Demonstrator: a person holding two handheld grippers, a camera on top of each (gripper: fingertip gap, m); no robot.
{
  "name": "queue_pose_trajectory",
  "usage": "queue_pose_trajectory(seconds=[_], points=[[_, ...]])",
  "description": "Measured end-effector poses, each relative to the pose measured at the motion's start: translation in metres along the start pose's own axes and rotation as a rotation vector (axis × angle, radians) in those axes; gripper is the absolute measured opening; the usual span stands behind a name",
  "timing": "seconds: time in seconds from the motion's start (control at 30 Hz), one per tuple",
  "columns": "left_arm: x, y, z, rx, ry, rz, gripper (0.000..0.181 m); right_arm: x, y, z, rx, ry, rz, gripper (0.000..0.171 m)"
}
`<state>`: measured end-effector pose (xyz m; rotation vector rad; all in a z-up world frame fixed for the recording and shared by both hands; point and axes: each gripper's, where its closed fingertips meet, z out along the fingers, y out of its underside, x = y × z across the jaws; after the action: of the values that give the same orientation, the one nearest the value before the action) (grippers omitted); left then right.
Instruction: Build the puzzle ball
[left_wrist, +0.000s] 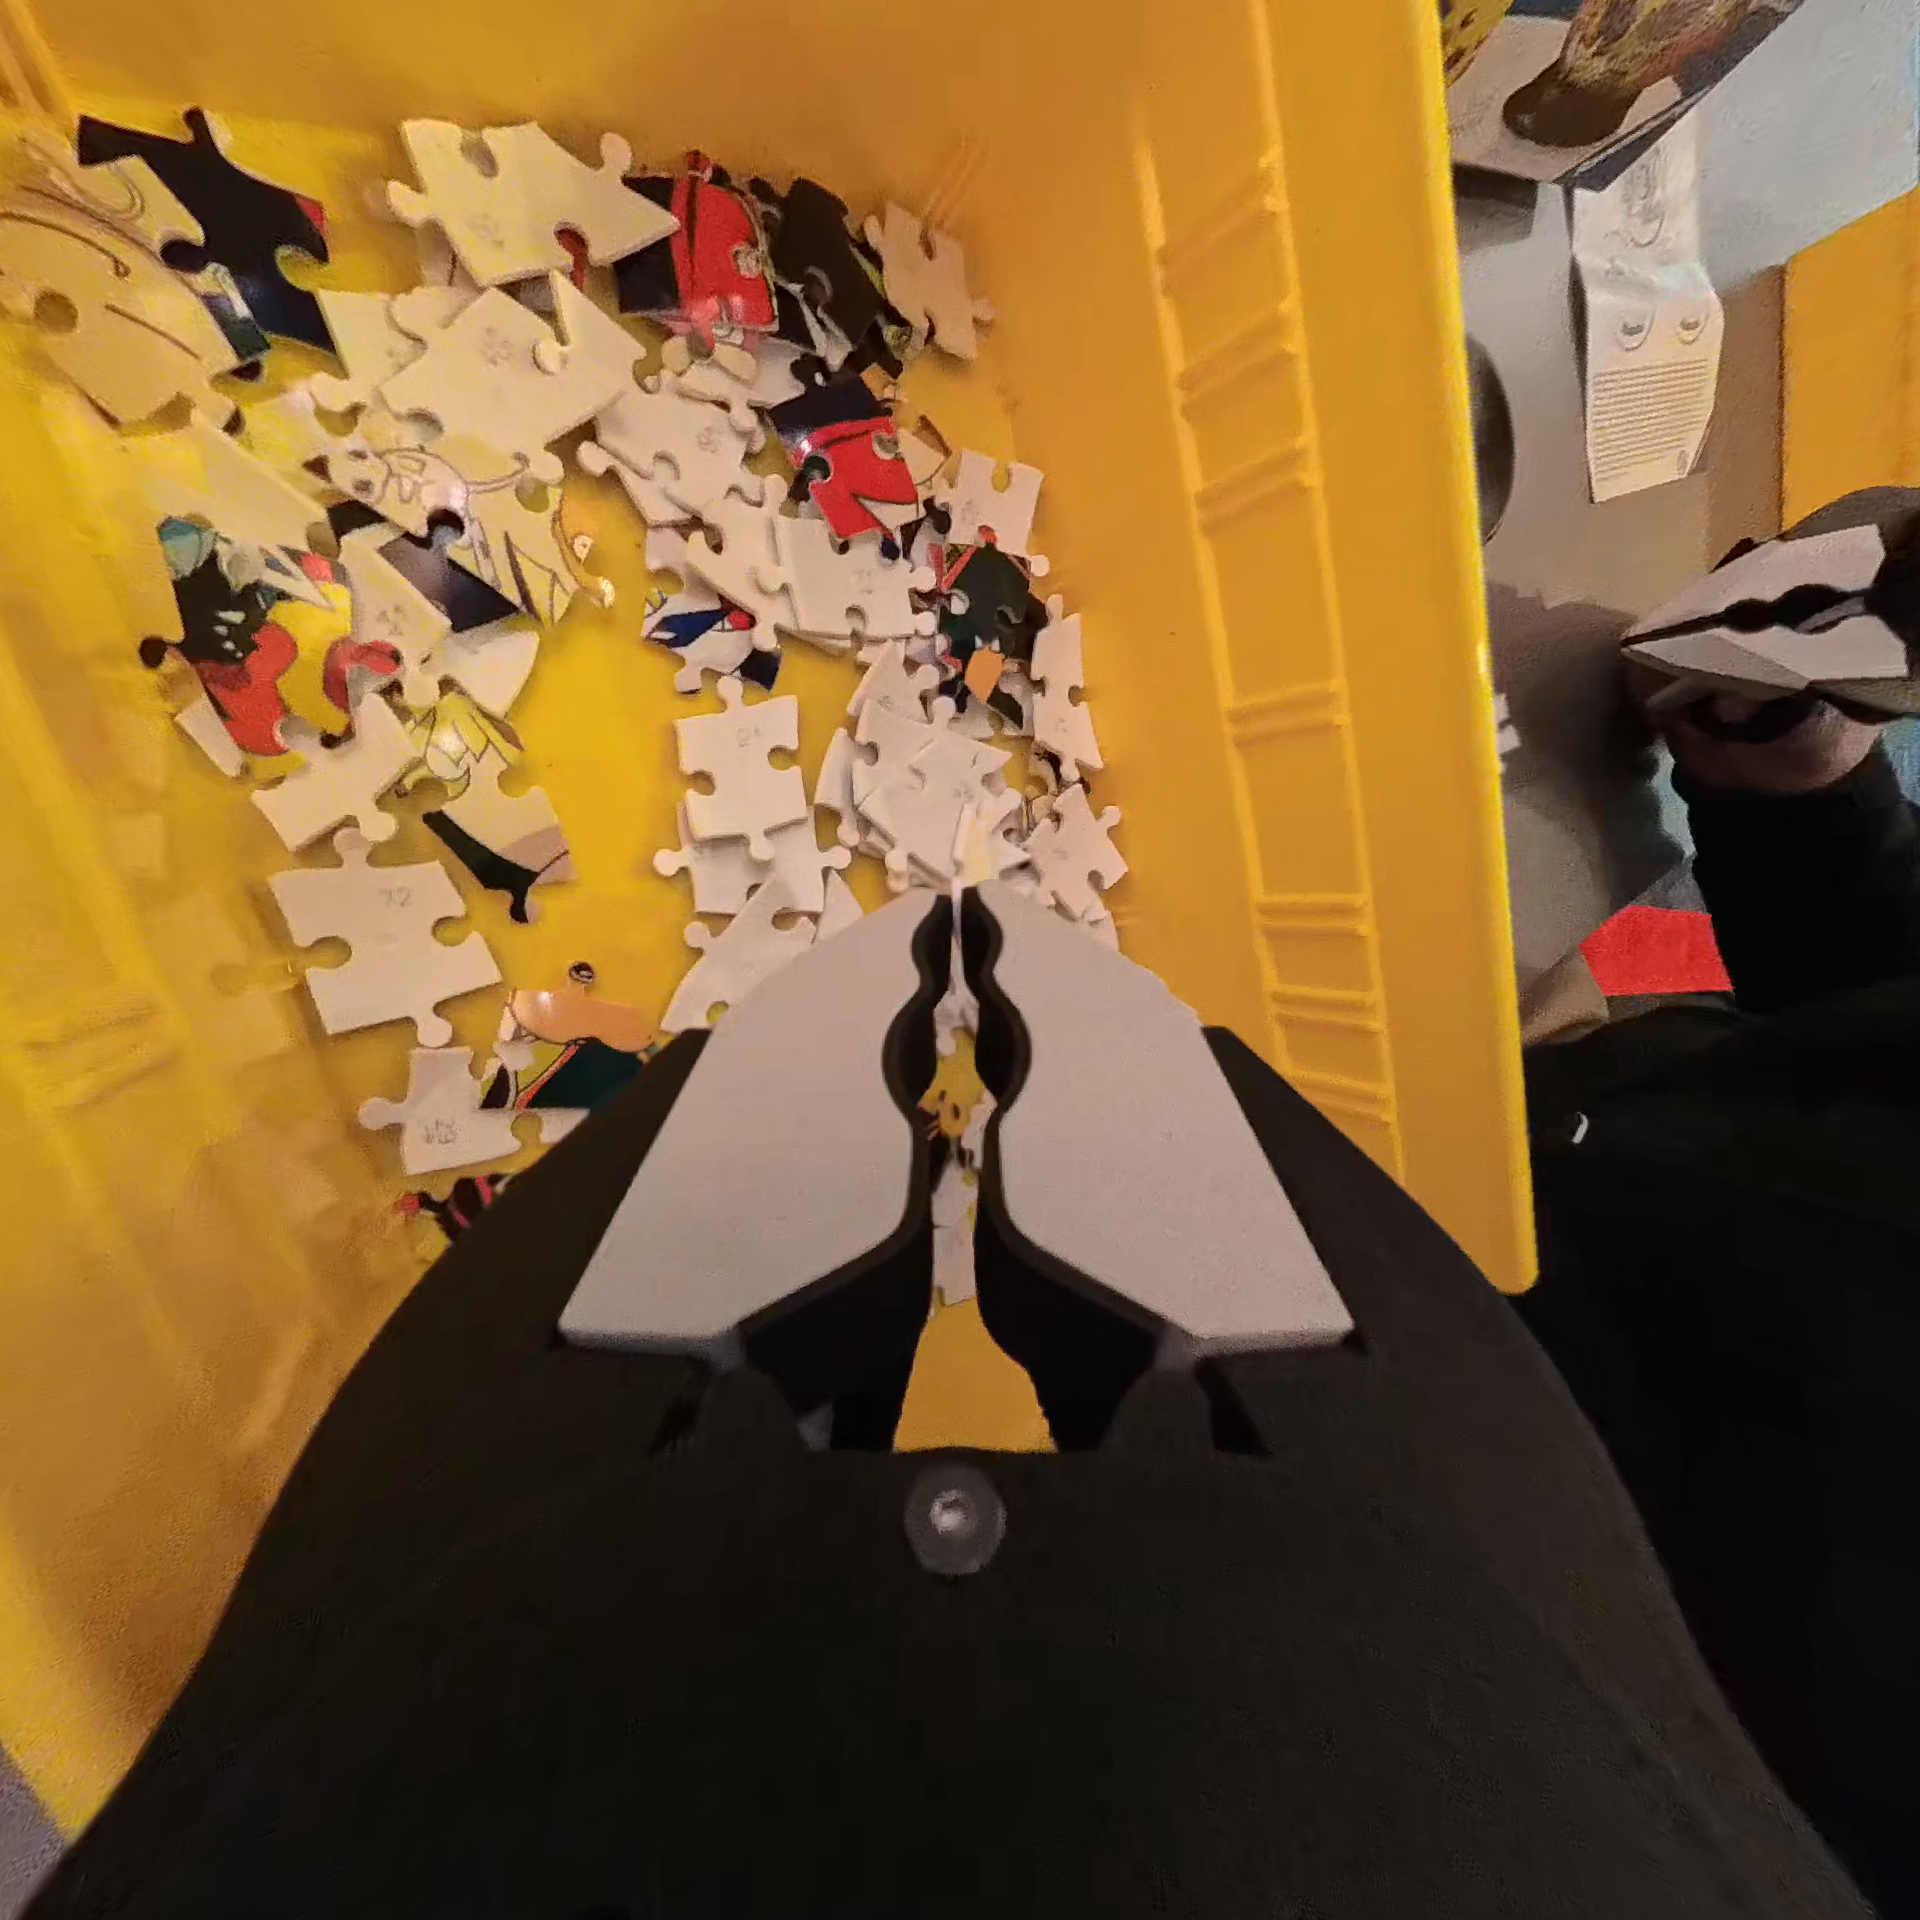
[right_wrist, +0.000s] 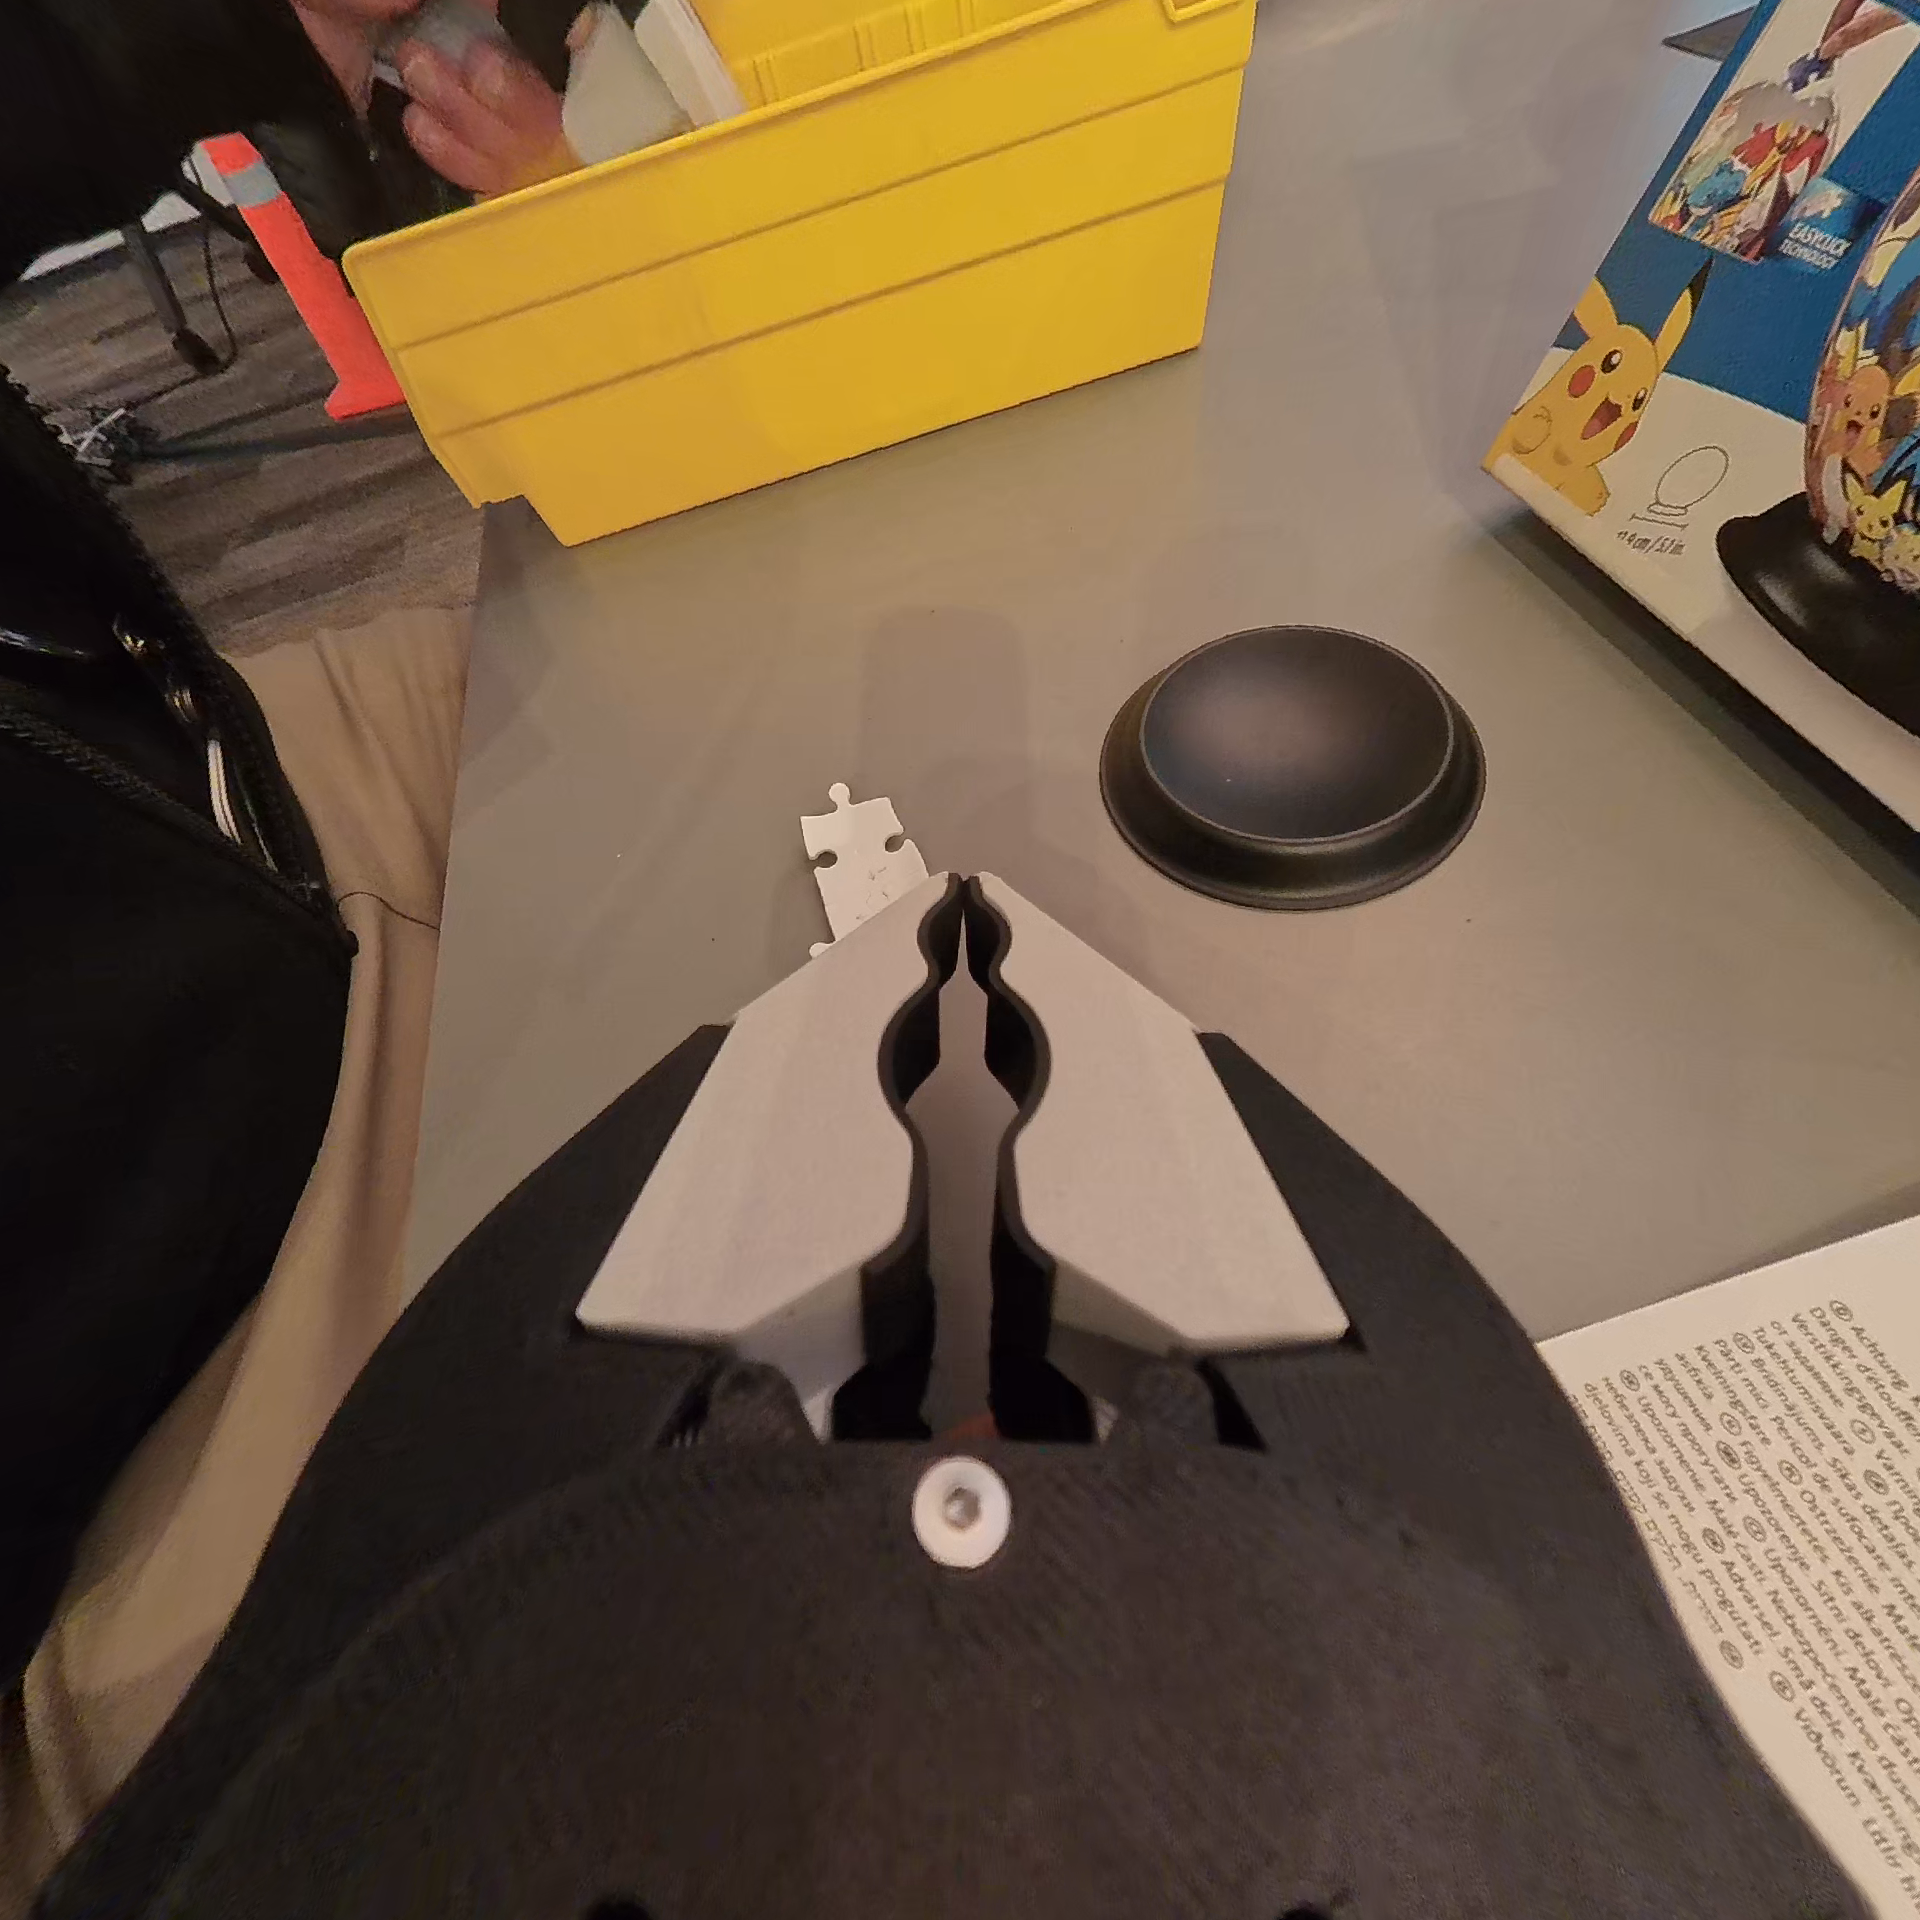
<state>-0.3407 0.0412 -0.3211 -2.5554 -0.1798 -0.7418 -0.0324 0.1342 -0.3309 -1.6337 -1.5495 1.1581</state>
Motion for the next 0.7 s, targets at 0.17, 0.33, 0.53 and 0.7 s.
queue_pose_trajectory(seconds=[0.17, 0.33, 0.53, 0.7], points=[[0.005, -0.024, -0.012, -0.004, -0.073, 0.086, 0.002, 0.0, 0.0, 0.0, 0.001, -0.001, -0.001, 0.0], [0.011, -0.036, -0.025, 0.003, -0.098, 0.131, 0.002, 0.0, -0.001, -0.001, 0.006, -0.001, 0.001, 0.0], [0.06, -0.046, -0.033, 0.088, -0.016, 0.198, 0.002, 0.0, 0.0, 0.0, 0.002, -0.001, -0.003, 0.0], [0.148, -0.051, -0.004, 0.162, 0.125, 0.296, 0.002, -0.001, 0.0, 0.0, 0.001, -0.002, -0.005, 0.0]])
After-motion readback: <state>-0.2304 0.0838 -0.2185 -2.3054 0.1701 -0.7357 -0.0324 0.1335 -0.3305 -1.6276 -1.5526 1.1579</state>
